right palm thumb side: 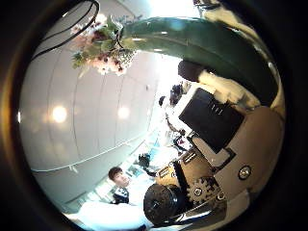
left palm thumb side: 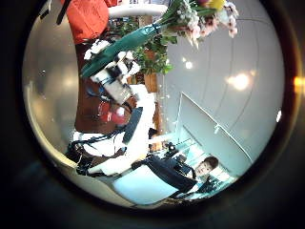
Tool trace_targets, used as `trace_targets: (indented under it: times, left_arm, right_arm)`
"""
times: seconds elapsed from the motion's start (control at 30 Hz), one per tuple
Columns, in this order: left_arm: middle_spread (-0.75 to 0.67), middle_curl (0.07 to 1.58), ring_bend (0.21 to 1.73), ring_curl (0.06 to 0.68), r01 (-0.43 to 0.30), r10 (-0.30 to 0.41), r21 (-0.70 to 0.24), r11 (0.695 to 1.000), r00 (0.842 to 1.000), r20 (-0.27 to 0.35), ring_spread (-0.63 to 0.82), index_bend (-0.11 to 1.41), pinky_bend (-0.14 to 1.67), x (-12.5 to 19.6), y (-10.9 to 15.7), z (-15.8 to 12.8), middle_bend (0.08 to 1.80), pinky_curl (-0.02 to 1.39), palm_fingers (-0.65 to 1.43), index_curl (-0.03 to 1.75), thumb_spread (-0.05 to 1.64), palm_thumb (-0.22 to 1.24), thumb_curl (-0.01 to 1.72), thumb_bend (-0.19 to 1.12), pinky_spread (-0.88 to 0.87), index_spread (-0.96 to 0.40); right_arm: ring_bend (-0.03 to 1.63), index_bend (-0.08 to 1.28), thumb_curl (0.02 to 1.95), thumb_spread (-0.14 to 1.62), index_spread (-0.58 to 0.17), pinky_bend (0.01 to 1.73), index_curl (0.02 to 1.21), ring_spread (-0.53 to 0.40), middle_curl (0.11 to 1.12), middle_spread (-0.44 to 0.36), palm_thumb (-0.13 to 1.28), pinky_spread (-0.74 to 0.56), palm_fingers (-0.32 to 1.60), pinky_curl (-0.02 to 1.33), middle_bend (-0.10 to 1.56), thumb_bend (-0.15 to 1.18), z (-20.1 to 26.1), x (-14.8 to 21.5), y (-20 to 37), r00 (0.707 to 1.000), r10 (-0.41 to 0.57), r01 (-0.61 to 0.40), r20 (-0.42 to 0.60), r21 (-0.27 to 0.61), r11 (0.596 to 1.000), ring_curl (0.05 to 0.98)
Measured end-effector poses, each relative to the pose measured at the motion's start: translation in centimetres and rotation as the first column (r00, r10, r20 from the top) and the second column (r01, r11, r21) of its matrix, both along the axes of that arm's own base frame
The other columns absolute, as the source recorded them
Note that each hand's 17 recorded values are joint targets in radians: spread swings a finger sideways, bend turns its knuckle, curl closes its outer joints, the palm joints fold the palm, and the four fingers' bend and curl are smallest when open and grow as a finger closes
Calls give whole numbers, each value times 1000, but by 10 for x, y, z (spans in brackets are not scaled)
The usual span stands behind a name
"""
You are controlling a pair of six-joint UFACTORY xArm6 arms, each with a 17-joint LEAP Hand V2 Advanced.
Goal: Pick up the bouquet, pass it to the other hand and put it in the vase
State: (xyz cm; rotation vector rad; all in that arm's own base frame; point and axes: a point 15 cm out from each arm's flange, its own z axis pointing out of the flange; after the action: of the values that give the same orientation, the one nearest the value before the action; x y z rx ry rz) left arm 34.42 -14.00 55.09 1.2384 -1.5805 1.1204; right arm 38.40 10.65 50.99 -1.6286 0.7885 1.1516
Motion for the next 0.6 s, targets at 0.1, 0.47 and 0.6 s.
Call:
trace_targets:
  times: [0.1,0.47,0.6]
  left_arm:
    - [401,344,523,222,9,-9,-11,1000,1000,-5,553,158,216,1,0,0,191,300,135,324,1041,303,338,-31,504,188]
    - [428,348,540,216,101,-102,-222,970,995,8,562,164,232,-11,-10,37,205,312,159,313,985,290,339,-29,508,208]
    - [392,361,541,211,117,-118,-255,960,993,14,549,166,228,-13,-11,43,244,312,213,312,976,293,339,-28,496,207]
  right_arm:
    - [1465,1258,1186,828,-197,1262,771,-187,696,-93,1137,-189,1143,848,1422,-4,1,-13,20,999,51,-51,5,-7,999,687]
    - [1459,1255,1225,842,-193,1238,771,-189,692,-92,1133,-196,1143,893,1425,-4,-15,-39,70,985,171,-170,8,-77,982,696]
    - [1456,1251,1241,852,-190,1230,768,-190,690,-92,1130,-199,1143,909,1427,-4,-21,-43,78,981,196,-194,2,-98,976,700]
